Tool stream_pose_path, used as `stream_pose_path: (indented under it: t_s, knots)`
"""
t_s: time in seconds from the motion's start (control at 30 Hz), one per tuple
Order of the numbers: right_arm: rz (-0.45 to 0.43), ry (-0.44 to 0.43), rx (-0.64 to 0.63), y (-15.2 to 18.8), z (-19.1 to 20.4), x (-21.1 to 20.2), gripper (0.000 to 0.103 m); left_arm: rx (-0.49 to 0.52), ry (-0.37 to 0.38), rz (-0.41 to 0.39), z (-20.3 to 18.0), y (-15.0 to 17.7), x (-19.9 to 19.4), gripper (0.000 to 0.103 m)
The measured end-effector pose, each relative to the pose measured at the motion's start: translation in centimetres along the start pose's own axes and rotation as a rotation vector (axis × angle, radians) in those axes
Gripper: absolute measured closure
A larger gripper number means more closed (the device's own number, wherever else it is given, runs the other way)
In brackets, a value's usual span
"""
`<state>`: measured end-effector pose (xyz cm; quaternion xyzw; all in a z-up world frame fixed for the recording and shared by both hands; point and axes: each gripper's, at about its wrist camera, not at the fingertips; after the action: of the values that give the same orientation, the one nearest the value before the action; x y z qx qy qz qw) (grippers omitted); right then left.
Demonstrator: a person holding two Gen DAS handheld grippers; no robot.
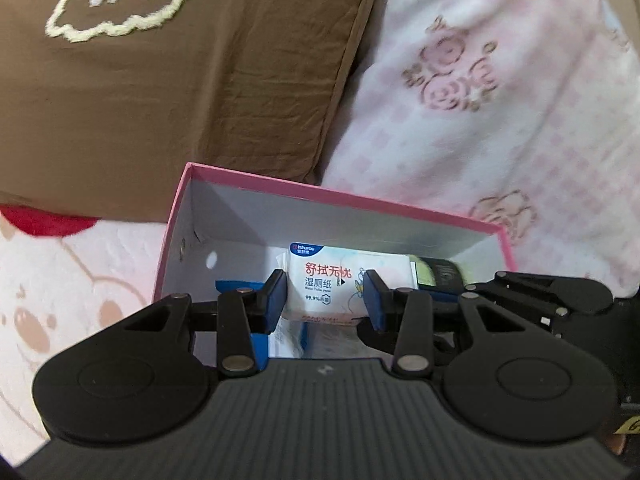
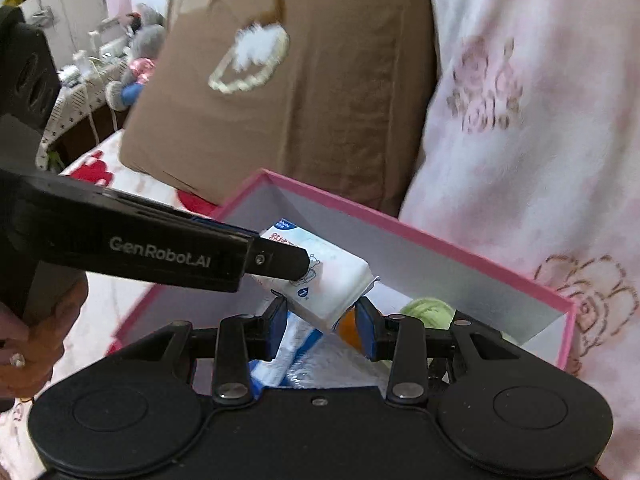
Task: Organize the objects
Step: 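Lower the wet-wipe packet into the pink box and open the left gripper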
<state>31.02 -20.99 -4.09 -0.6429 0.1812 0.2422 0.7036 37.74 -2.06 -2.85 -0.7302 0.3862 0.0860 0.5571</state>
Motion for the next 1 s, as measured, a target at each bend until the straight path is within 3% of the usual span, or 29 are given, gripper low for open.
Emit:
stream_pose_path:
  t_s: [0.1,0.33,0.7,0.83,1.0]
  knots:
    - [0.019,0.003,0.018,0.3,-0.5,1.7,0.061,0.045,-0.030,-0.003,0.0,0.0,1.0,0.064]
    - [0.041,0.021,0.022,0.1,0.0,4.4,0.061,0.031,-0.064,-0.006,1.2,-0.1,2.3,0.064]
    - [0.050,0.030,0.066,0.5,-1.2,5.8,0.061,0.089,-0.121,-0.004,0.4,0.2,3.7,0.064]
    - [0.034,0.069,0.061,0.8,-1.3,6.2,0.061,0.069,-0.133,0.018,0.3,0.1,4.4,0.064]
    - [0.047,0.054,0.134,1.0,-2.2,6.6,0.061,0.075,-0.134,0.022,0.4,0.3,4.6,0.066]
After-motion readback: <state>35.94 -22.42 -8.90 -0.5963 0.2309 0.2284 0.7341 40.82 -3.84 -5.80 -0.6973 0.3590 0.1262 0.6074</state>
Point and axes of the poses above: each gripper's, at about its wrist camera, not at the fingertips, and x roughly the way its jaws point, z to its left, y to its underside, and after that the axes turned 15 degrees about -z, right-handed
